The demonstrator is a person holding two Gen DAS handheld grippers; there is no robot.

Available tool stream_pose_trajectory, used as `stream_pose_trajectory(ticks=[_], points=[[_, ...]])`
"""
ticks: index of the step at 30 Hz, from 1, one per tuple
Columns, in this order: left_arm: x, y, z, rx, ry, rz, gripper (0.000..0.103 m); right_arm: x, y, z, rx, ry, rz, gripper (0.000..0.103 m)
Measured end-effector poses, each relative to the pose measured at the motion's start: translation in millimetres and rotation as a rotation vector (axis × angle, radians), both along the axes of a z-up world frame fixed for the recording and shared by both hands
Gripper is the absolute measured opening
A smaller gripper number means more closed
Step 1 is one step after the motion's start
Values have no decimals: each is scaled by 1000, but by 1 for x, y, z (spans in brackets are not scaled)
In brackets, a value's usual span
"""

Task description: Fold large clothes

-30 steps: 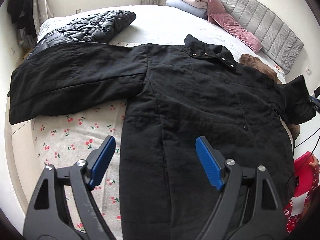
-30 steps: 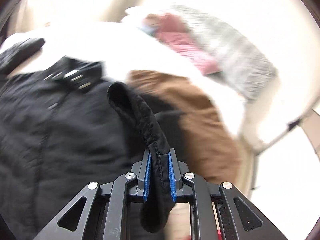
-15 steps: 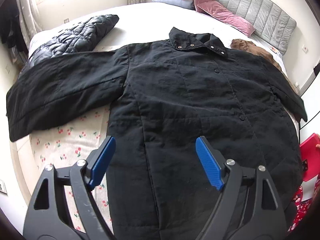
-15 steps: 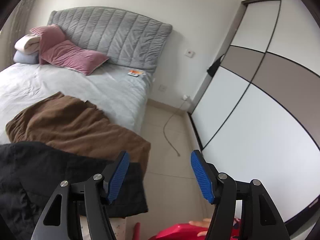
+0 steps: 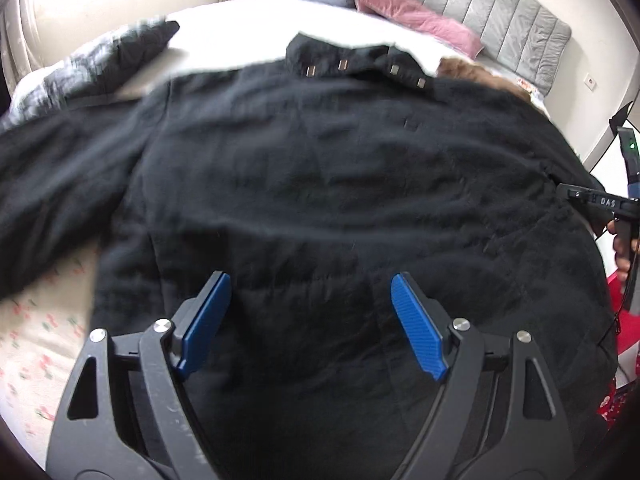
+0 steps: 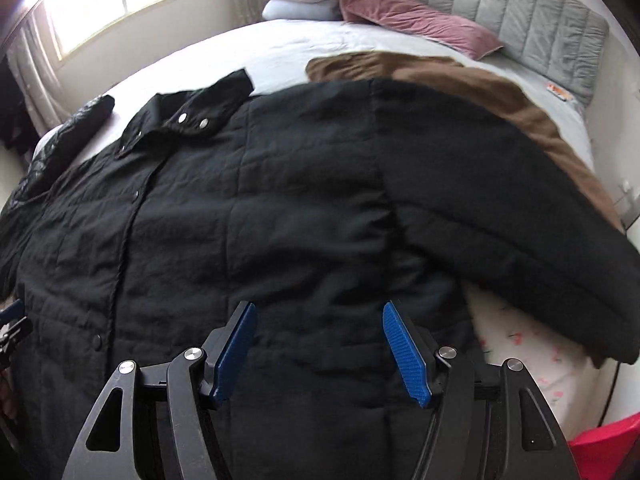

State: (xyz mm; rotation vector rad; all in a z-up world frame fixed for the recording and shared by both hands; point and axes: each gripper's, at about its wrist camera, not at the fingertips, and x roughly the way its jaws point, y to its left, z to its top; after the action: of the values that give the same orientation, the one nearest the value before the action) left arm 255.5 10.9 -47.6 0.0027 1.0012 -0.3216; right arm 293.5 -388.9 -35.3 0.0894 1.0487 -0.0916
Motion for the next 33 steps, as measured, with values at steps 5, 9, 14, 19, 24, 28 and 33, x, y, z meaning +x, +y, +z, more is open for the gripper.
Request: stream_pose_trajectory(ticks=[5,9,14,19,24,28,33], points=[[-36,4,-10,-1,-21,-67,89,-32,-6,-43,19,-149,47,72],[-75,-8,-7,84,-25,-166,95,-64,-21,-40,112,-163,37,83],[-119,-9,1,123,20,-241,96,-103,-41,-24,179,-131,50,83],[-133,-13,29,117,28,-245,96,-137,-89,14,212,-154,-48,83],[-125,-22,66,77,-2,-209,96,-155,-165,41,238,-196,-274,83],[-104,-28,83,19,42,-183,96,-176,-231,47,307,-224,-502,83],[-81,-35,96,-25,53,-128,96,-194,-287,30,393,-237,-735,83]])
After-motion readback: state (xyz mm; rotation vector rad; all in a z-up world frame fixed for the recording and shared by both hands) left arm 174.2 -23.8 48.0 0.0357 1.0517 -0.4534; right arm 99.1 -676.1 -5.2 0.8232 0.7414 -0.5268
